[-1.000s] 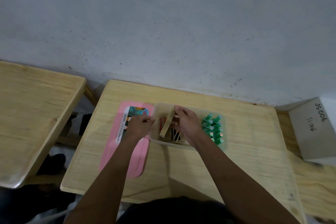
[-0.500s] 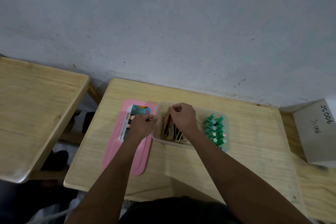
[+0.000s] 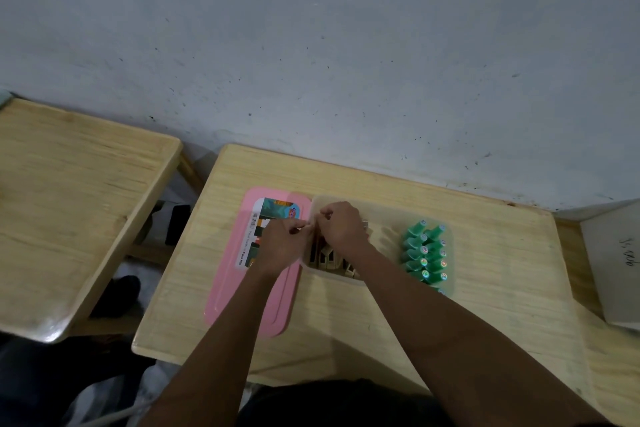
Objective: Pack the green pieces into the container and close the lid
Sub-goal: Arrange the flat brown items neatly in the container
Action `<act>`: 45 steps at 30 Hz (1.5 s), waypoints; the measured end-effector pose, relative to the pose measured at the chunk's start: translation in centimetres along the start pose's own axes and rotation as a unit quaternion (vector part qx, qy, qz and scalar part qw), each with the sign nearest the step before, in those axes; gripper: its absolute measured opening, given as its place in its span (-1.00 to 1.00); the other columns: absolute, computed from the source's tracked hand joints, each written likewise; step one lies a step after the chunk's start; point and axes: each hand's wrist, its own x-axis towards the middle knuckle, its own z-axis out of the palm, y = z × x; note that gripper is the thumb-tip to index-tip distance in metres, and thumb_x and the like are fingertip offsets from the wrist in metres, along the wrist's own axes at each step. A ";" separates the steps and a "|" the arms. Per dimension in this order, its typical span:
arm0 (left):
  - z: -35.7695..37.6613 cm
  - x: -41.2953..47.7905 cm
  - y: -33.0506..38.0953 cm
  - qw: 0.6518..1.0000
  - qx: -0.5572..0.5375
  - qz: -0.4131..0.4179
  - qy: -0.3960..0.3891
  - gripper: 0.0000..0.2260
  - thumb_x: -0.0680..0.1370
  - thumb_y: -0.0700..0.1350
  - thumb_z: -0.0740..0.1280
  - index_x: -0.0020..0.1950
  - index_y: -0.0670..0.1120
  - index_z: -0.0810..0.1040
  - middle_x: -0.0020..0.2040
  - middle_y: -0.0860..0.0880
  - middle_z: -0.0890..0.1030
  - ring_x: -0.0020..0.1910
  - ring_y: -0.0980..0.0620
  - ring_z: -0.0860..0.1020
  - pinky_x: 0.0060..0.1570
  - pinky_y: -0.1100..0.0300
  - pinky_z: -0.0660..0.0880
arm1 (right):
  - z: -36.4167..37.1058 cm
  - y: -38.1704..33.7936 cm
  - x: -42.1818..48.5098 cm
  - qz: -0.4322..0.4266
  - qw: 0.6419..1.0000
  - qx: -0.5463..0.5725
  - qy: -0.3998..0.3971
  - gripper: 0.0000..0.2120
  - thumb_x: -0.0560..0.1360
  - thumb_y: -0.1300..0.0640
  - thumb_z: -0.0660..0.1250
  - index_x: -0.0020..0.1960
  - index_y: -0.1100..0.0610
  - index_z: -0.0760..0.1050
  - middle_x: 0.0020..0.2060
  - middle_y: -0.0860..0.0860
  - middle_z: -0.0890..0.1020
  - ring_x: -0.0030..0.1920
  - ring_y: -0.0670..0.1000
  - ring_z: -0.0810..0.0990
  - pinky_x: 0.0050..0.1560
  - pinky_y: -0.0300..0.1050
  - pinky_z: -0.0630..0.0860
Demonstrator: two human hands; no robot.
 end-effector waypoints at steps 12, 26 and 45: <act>0.1 0.2 -0.3 1.000 0.007 -0.002 0.006 -0.71 0.56 -0.05 0.30 0.24 -0.12 0.57 0.13 -0.11 0.65 -0.02 0.06 0.56 -0.09 0.27 0.46 | -0.6 0.7 -2.0 -0.082 0.992 -0.037 -0.088 -0.74 0.53 0.23 0.17 -0.01 0.14 0.65 -0.08 0.09 0.68 -0.08 0.10 0.60 -0.11 -0.06 0.52; -0.1 -0.2 0.2 1.000 0.001 -0.004 0.009 -0.68 0.56 -0.06 0.29 0.26 -0.15 0.55 0.19 -0.13 0.62 0.13 -0.04 0.56 0.21 0.06 0.49 | -3.4 5.3 -4.4 0.097 0.990 -0.098 -0.004 -0.56 0.54 0.04 0.25 0.35 0.20 0.29 0.20 0.22 0.43 0.14 0.20 0.51 0.05 0.01 0.47; -0.1 -0.6 0.5 1.000 0.012 -0.001 0.015 -0.69 0.56 -0.05 0.30 0.25 -0.16 0.56 0.16 -0.13 0.63 0.11 -0.04 0.58 0.20 0.06 0.50 | -2.9 6.4 -4.8 0.103 0.993 0.052 0.006 -0.47 0.51 0.04 0.33 0.43 0.04 0.27 -0.08 0.13 0.68 -0.19 0.06 0.63 -0.11 -0.04 0.58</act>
